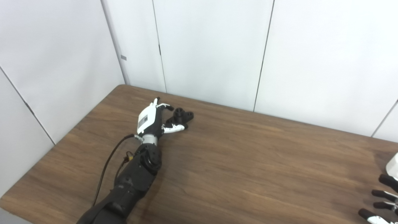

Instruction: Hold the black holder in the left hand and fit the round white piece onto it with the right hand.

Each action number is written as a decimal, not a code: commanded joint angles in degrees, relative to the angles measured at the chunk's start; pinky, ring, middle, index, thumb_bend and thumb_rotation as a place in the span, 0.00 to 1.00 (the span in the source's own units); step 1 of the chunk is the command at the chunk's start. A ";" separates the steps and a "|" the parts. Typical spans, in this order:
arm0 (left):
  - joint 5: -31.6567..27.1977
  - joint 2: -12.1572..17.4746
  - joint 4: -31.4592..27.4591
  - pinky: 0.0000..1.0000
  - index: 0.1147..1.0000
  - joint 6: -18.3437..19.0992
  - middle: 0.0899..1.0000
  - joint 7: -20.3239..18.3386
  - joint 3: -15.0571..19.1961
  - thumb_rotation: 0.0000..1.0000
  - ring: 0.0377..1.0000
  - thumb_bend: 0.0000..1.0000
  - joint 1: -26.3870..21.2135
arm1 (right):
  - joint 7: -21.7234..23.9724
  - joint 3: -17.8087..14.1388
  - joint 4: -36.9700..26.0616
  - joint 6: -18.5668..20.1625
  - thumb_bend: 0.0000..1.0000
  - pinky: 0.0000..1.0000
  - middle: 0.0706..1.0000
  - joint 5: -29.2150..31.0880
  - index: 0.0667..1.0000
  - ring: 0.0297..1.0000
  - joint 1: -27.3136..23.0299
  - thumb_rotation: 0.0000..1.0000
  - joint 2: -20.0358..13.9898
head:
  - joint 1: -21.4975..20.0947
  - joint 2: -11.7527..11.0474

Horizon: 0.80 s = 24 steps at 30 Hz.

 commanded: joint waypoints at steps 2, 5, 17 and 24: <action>-0.06 -0.98 1.46 0.90 0.68 3.16 1.00 -1.26 -0.54 0.14 1.00 0.91 0.73 | 0.01 -0.62 -1.14 -2.28 0.73 0.54 0.79 0.43 0.73 0.67 -1.33 0.10 -1.20 | -0.04 0.04; -0.34 -1.07 1.84 0.94 0.68 2.82 1.00 -1.39 -0.48 0.13 1.00 0.90 0.71 | 0.18 -0.74 -1.22 -2.02 0.73 0.54 0.80 0.96 0.73 0.67 -1.29 0.10 -1.18 | -0.04 0.04; -2.38 -1.10 2.52 0.99 0.60 2.92 1.00 -5.48 -0.61 0.16 1.00 0.89 0.62 | -0.14 -0.73 -2.01 -1.29 0.74 0.55 0.80 0.43 0.73 0.67 -1.19 0.13 -1.13 | -0.37 0.55; -2.84 -0.70 3.91 1.00 0.42 3.44 0.95 -9.23 -1.86 0.07 1.00 0.54 0.02 | -0.61 -0.77 -2.42 -1.18 0.72 0.55 0.79 -0.60 0.74 0.66 -1.18 0.10 -1.03 | -0.36 0.69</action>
